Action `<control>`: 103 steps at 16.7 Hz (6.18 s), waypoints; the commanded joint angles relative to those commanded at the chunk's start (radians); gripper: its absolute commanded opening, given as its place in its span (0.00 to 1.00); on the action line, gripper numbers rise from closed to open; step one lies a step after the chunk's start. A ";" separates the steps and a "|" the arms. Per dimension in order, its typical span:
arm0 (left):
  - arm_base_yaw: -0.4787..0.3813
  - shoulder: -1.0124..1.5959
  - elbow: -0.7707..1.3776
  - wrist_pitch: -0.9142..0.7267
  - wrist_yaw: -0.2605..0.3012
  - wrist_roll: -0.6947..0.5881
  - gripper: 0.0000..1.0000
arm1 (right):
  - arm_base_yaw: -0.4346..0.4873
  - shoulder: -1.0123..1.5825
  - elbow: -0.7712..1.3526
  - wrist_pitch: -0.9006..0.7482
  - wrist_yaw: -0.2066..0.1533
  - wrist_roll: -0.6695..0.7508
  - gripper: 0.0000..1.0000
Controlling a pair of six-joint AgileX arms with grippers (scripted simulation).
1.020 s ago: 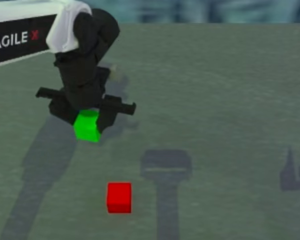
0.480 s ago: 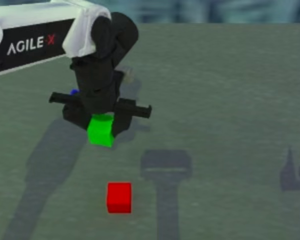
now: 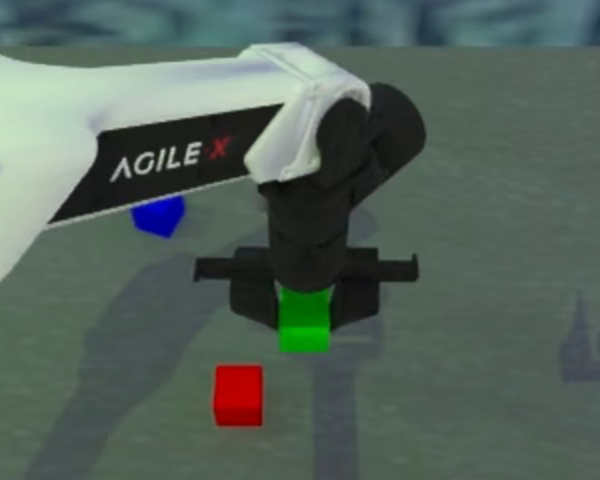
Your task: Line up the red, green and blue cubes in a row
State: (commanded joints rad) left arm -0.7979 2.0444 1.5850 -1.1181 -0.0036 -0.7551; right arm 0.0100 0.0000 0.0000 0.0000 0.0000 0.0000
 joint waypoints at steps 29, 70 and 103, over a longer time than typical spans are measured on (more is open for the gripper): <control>-0.079 0.064 -0.167 0.243 -0.001 -0.108 0.60 | 0.000 0.000 0.000 0.000 0.000 0.000 1.00; 0.363 0.290 0.437 -0.164 0.006 0.601 1.00 | 0.000 0.000 0.000 0.000 0.000 0.000 1.00; 0.554 0.462 0.380 0.089 0.010 0.882 0.40 | 0.000 0.000 0.000 0.000 0.000 0.000 1.00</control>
State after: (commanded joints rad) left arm -0.2438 2.5067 1.9654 -1.0295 0.0065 0.1267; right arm 0.0100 0.0000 0.0000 0.0000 0.0000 0.0000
